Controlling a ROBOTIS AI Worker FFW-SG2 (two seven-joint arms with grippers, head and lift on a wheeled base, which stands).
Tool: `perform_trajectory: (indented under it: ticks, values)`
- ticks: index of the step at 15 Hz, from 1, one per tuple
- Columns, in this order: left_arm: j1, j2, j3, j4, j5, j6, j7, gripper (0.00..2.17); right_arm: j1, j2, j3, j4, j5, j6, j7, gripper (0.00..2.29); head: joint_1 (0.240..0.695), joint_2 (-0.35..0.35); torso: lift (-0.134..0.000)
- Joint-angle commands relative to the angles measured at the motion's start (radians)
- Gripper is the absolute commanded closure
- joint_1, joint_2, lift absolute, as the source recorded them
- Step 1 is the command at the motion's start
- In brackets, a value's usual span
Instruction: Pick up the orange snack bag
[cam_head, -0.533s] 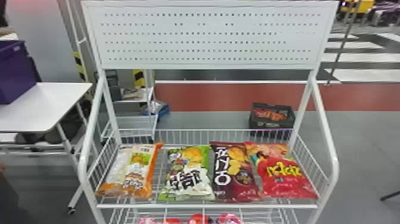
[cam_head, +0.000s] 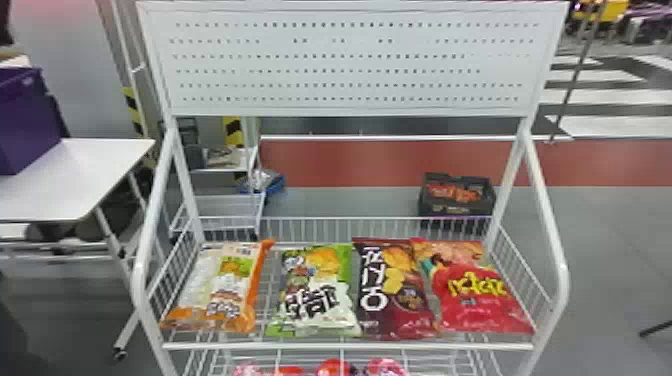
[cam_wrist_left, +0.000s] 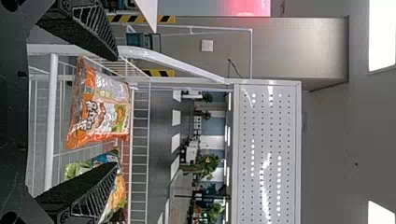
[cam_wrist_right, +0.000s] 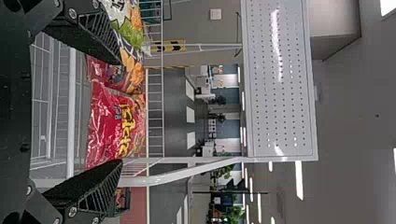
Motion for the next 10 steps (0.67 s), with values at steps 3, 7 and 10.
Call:
perform_trajectory:
  ticks: [3,7,10]
  values:
    - [-0.054,0.0,-0.011,0.033,0.008,0.009,-0.009,0.09,0.0,0.0,0.003,0.0,0.0,-0.003,0.0,0.14,0.499,0.0,0.0]
    - [-0.235,-0.002,-0.061,0.1,0.041,0.175,-0.009,0.09,0.0,0.003,0.009,-0.001,0.009,-0.003,0.0,0.14,0.499,0.0,0.0]
    - [-0.379,-0.012,-0.121,0.182,0.058,0.267,-0.001,0.09,0.0,0.006,0.015,-0.001,0.017,0.004,0.0,0.14,0.499,0.0,0.0]
